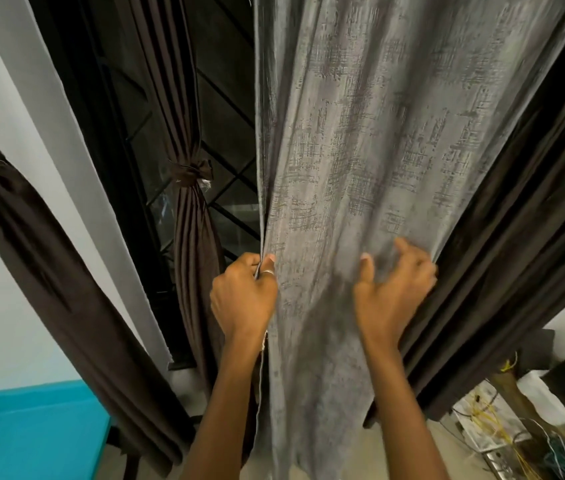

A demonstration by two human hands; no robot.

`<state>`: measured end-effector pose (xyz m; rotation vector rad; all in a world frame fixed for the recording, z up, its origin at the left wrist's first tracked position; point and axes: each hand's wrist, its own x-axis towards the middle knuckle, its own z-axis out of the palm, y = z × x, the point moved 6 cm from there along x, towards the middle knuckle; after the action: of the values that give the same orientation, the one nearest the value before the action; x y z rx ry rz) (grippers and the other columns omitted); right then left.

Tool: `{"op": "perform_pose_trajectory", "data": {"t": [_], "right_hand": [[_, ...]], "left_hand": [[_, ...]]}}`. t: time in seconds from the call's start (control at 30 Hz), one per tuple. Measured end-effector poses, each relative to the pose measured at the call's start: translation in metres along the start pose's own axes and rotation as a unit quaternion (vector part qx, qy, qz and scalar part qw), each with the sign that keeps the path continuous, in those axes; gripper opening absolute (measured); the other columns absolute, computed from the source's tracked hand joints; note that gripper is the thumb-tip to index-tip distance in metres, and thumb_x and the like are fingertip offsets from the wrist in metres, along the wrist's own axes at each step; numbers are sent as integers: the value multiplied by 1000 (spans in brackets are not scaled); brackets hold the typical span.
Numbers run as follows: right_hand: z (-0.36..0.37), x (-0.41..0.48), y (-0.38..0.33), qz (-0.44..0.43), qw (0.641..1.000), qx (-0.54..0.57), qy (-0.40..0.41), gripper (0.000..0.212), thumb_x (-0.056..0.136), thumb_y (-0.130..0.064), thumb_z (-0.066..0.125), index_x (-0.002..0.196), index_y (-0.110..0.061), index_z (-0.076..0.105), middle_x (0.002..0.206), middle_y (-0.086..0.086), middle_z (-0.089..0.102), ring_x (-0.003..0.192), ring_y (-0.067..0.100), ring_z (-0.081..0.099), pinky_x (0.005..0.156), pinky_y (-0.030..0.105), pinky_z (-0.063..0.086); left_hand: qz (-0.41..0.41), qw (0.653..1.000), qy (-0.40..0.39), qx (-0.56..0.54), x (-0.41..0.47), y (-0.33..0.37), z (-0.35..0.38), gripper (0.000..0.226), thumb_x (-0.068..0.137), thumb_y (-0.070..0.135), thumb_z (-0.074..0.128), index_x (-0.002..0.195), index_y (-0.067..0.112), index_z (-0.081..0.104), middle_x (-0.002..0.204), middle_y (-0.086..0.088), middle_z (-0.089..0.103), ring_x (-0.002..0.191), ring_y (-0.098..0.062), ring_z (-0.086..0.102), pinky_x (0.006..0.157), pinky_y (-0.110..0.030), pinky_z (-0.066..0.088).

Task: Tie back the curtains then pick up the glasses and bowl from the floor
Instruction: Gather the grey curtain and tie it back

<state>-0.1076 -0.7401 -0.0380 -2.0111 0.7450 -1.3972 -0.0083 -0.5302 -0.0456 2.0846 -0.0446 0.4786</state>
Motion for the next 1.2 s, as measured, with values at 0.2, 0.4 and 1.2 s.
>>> {"op": "perform_pose_trajectory", "data": {"t": [0.2,0.4,1.2], "right_hand": [[-18,48,63,125,989,21,-82,68,84,-35,83,137,-9,47,134,10,54,126,28,52,103,47,45],[-25,68,86,78,986,2,-150,28,93,-26,74,72,-16,60,71,-3,64,68,13,61,61,10,41],[36,-31,-4,-64,972,131,-183,14,95,-3,66,84,-9,73,77,-2,66,70,15,62,63,27,49]], "left_hand": [[9,1000,-5,-10,9,-3,-6,29,93,46,64,77,23,70,58,8,63,54,-10,60,59,-39,57],[32,999,2,22,26,-7,-12,46,94,46,63,61,15,57,50,1,54,47,-16,52,52,-34,48],[76,993,-71,-55,-39,39,47,35,98,41,60,67,26,63,51,12,57,53,-1,57,48,-16,34]]}}
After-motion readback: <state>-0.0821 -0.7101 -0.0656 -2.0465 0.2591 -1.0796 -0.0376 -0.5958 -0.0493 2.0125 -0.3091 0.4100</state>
